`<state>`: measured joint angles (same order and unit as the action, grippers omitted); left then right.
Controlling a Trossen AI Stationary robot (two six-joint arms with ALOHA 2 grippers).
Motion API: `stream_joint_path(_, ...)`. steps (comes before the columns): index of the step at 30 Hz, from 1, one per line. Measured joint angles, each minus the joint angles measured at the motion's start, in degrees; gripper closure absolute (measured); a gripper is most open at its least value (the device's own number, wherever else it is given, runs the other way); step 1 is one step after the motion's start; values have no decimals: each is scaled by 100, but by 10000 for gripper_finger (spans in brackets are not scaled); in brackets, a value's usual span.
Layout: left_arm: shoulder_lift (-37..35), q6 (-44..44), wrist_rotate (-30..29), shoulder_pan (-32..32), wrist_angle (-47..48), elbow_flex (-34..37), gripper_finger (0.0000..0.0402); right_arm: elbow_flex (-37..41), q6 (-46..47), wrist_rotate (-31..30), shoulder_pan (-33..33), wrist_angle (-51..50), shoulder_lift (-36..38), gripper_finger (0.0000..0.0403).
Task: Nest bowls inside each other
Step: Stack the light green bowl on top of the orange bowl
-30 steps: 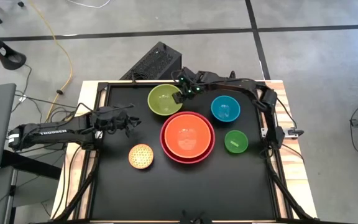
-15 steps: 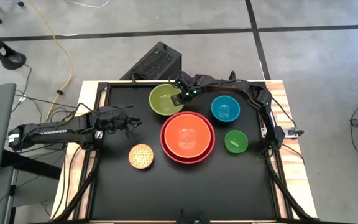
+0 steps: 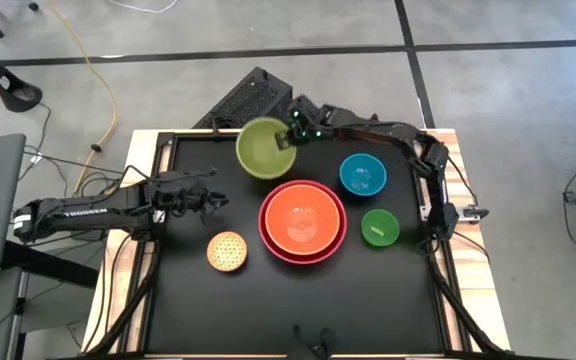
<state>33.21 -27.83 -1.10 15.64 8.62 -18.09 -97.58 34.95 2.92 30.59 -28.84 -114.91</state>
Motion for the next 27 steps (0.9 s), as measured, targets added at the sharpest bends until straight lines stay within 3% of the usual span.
stream_joint_path(7, 2, 241, 95, -2, 17, 0, 299, -298, 257, -30, 108, 215, 706, 384)
stream_joint_path(13, 1, 653, 233, -9, 27, 0, 299, -351, 135, 451, -177, -608, 1555, 383)
stream_joint_path(17, 2, 976, 246, -28, 155, 0, 299, -356, 251, 377, -881, -1902, 2026, 383)
stream_joint_path(22, 2, 1472, 351, -28, 148, 0, 299, -348, 1329, -554, -2161, -3481, 2097, 383)
stream_joint_path(27, 2, 1819, 630, -30, 144, 0, 299, 106, 2793, -1248, -3074, -3805, 2101, 383)
